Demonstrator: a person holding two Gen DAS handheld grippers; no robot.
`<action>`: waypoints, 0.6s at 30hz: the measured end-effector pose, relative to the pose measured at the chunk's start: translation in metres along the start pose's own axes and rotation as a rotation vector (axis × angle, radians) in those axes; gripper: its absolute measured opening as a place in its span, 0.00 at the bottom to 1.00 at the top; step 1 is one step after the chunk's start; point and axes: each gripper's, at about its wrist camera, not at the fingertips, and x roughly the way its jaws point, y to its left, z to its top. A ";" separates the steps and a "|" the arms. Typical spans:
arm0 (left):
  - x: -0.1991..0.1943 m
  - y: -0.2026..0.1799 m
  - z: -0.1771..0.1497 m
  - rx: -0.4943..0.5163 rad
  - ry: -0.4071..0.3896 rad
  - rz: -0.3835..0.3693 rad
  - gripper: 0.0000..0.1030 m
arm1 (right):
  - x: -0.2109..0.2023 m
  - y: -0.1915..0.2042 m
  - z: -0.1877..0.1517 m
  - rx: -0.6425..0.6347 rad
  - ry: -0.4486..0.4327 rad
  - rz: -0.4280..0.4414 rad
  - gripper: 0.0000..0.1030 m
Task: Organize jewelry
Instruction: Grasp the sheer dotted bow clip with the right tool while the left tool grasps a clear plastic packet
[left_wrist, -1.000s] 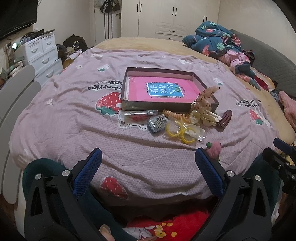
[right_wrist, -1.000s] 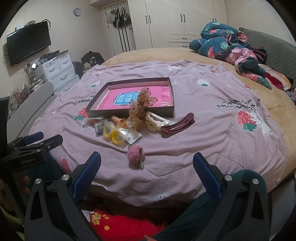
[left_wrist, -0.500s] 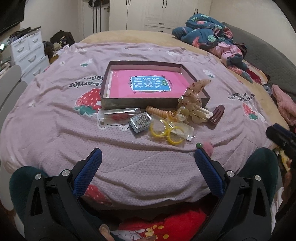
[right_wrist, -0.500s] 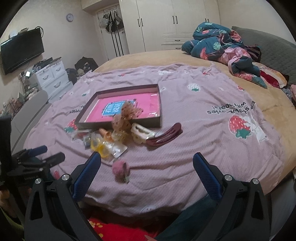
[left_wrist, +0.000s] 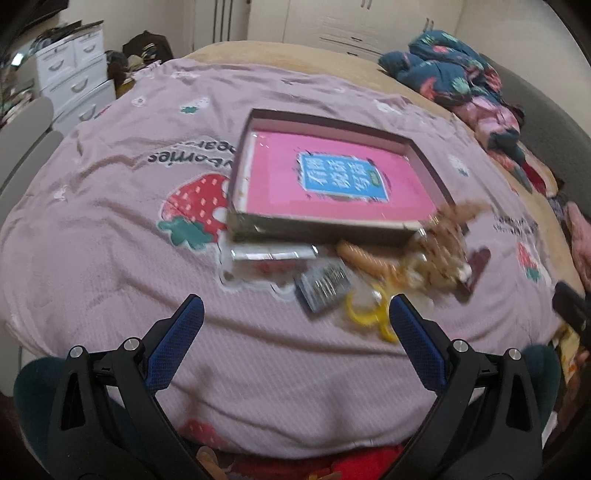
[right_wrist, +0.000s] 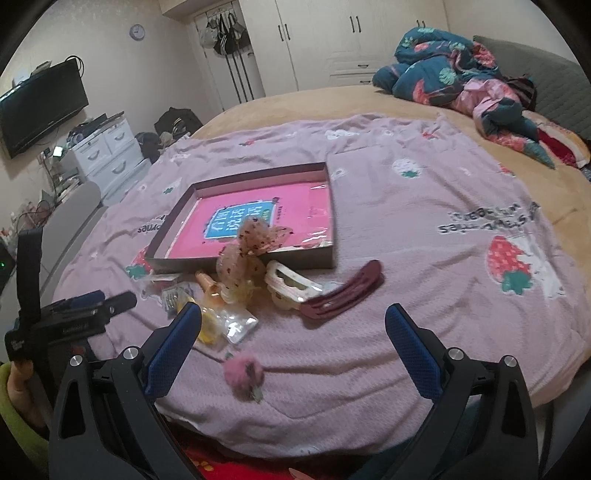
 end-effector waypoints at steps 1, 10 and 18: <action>0.002 0.004 0.004 -0.013 -0.002 0.008 0.91 | 0.006 0.003 0.003 0.000 0.008 0.004 0.96; 0.018 0.052 0.023 -0.144 0.026 0.009 0.91 | 0.057 0.028 0.026 -0.019 0.051 0.033 0.96; 0.030 0.083 0.020 -0.269 0.084 -0.099 0.91 | 0.102 0.039 0.040 0.015 0.099 0.035 0.96</action>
